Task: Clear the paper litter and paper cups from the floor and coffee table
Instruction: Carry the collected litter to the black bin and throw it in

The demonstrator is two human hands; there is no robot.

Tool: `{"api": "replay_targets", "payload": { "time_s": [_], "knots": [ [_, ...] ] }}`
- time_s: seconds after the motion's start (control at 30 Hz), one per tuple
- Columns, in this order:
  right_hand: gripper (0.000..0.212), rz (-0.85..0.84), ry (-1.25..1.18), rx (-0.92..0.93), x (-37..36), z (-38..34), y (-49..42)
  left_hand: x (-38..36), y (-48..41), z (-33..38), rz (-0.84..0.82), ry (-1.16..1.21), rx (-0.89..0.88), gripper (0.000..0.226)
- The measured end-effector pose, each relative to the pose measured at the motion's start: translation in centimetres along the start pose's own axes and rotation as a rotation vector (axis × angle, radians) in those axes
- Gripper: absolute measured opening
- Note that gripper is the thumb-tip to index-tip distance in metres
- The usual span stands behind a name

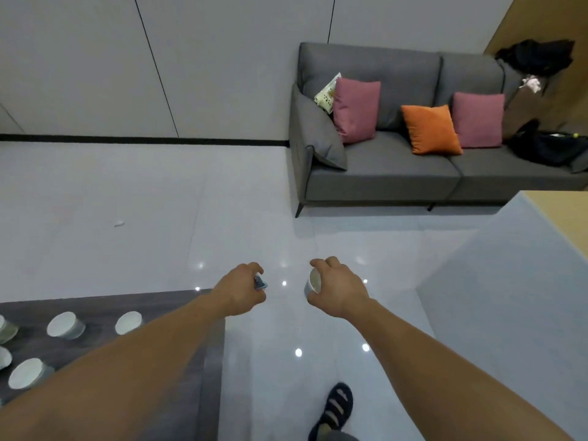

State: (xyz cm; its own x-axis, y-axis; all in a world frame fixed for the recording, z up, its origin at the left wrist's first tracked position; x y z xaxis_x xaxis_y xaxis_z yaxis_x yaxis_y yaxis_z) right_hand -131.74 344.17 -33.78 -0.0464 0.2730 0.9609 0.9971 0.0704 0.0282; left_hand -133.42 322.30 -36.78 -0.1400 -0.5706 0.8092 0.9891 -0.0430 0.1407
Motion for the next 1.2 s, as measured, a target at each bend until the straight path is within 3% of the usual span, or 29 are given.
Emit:
{"api": "replay_targets", "payload": {
  "time_s": [0.33, 0.57, 1.2],
  "knots": [
    [0.068, -0.036, 0.044, 0.324, 2.5, -1.2, -24.7, 5.4, -16.3, -0.4, 0.238, 0.038, 0.261, 0.052],
    [0.070, -0.135, 0.042, 0.590, -1.0, -10.7, -39.9, 9.5, -25.3, -7.4, 0.331, 0.104, 0.497, 0.054],
    [0.071, -0.238, 0.045, 0.846, -8.7, -34.9, -80.1, 29.6, -58.3, -26.2, 0.521, 0.080, 0.717, 0.054]
  ]
}}
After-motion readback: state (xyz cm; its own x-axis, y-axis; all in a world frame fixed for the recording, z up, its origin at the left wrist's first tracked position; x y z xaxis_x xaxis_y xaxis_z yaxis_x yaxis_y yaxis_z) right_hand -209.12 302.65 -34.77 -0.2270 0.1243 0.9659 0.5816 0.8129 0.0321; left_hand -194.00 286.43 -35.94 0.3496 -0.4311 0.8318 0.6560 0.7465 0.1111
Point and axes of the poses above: each hand's wrist, its own y-axis away from the middle knuckle, its own x-axis out of the back of the hand, z = x × y, the point moved 3 cm from there along -y, towards the middle knuckle, and after that the axes turned 15 degrees about z, right-handed, at the moved point
